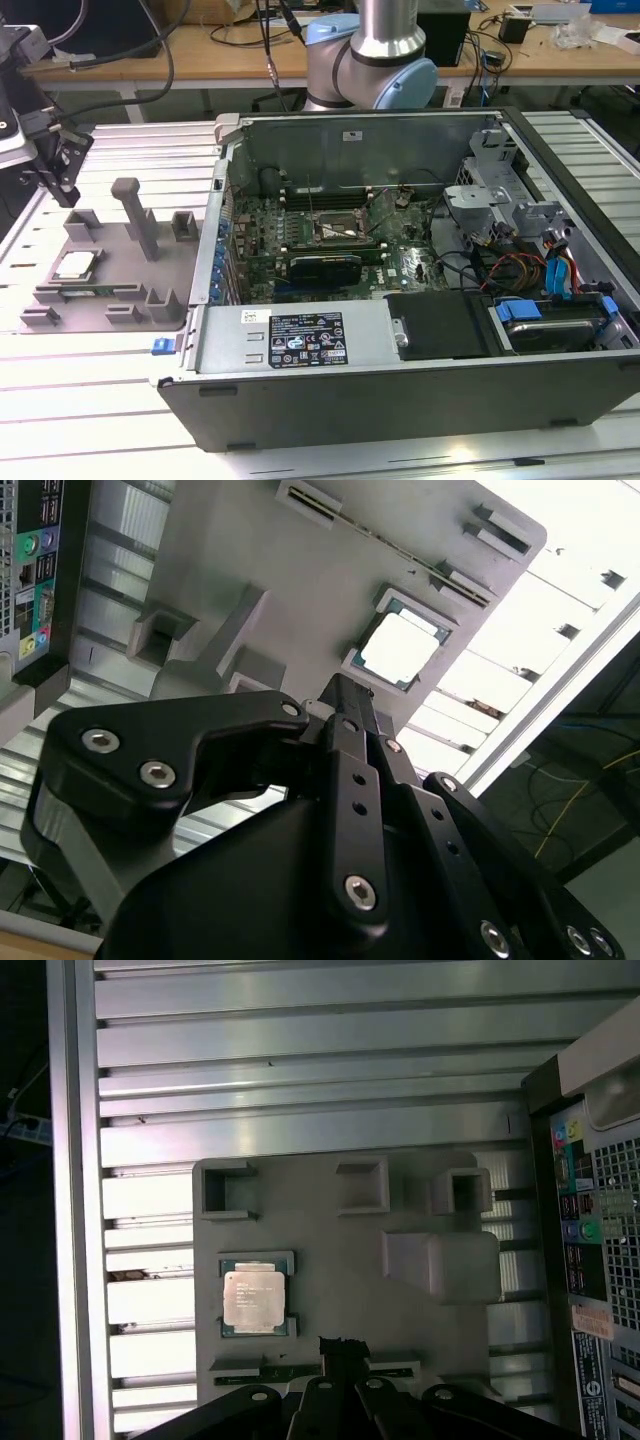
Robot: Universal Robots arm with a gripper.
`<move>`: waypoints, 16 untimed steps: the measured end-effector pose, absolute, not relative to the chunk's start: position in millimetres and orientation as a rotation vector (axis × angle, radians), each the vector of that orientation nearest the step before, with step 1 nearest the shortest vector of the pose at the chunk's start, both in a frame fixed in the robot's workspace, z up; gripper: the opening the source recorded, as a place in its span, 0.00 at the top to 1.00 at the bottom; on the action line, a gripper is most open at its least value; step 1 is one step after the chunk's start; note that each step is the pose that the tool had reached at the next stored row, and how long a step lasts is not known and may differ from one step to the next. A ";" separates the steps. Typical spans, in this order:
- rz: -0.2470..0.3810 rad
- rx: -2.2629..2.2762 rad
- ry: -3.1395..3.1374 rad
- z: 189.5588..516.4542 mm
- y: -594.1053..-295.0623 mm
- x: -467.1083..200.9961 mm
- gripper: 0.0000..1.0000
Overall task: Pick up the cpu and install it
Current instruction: 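Pick up the cpu and move it towards the insertion slot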
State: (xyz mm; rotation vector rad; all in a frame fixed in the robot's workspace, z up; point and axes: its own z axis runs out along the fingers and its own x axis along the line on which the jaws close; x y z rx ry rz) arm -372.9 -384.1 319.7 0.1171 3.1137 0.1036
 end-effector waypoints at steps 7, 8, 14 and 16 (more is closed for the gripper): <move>0.103 0.117 3.114 319.7 -384.1 -372.9 0.89; 0.104 0.117 3.114 319.7 -384.1 -373.0 0.89; 0.104 0.117 3.114 317.9 -384.0 -381.3 0.89; 0.104 0.117 3.114 316.9 -383.9 -384.2 0.89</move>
